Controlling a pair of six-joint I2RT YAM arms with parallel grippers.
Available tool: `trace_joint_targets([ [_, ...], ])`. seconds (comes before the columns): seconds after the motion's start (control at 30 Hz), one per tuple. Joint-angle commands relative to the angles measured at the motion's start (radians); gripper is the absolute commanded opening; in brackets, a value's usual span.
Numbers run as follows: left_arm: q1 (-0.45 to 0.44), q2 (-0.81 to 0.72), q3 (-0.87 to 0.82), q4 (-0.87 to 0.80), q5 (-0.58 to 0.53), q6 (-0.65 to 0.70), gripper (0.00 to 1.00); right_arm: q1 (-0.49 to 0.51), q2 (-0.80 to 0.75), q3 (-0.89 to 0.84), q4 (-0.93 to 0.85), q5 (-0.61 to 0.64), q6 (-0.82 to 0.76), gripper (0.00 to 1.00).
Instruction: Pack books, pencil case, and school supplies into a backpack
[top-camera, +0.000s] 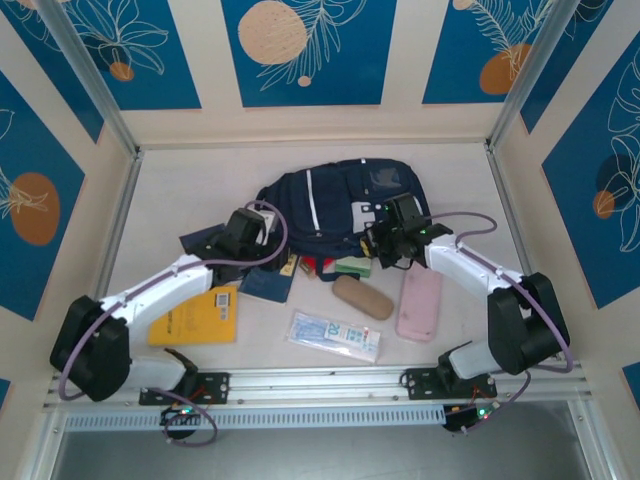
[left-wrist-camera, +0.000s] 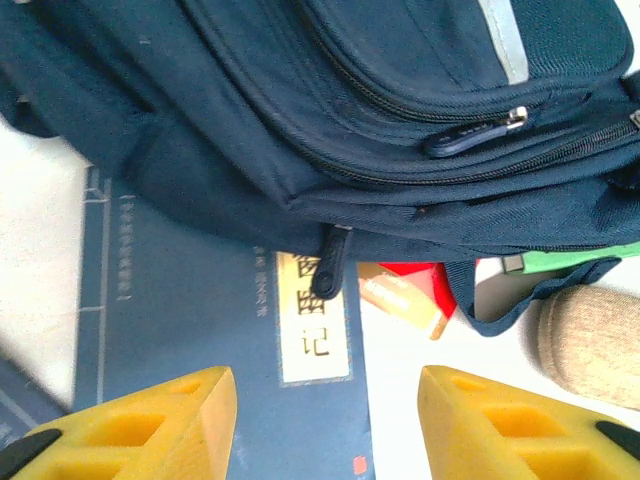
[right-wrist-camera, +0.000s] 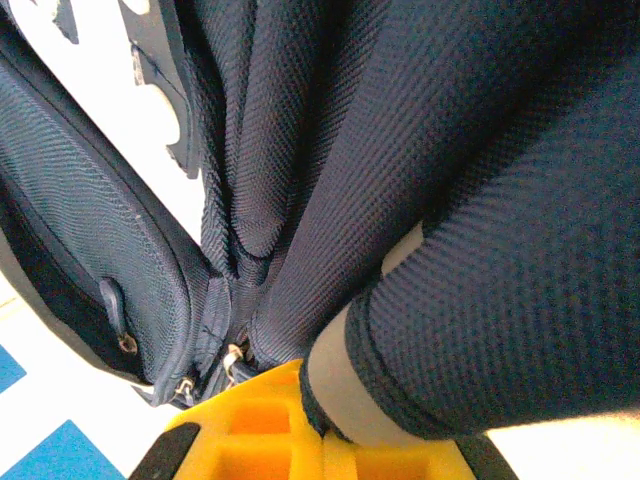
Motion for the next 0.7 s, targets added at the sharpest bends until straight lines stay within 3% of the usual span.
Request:
trace_joint_targets([
  [0.0,0.001,0.053,0.068,0.008,0.084,0.051,0.5,-0.028,-0.041,0.024,0.025,-0.073,-0.019,0.0],
  [0.3,-0.003,0.199,0.13,0.034,0.14,0.101,0.46,-0.08,-0.08,-0.008,0.059,-0.143,-0.008,0.0],
  [0.67,-0.01,0.315,0.152,0.119,0.131,0.106,0.47,-0.09,-0.086,-0.011,0.078,-0.188,0.005,0.0],
])
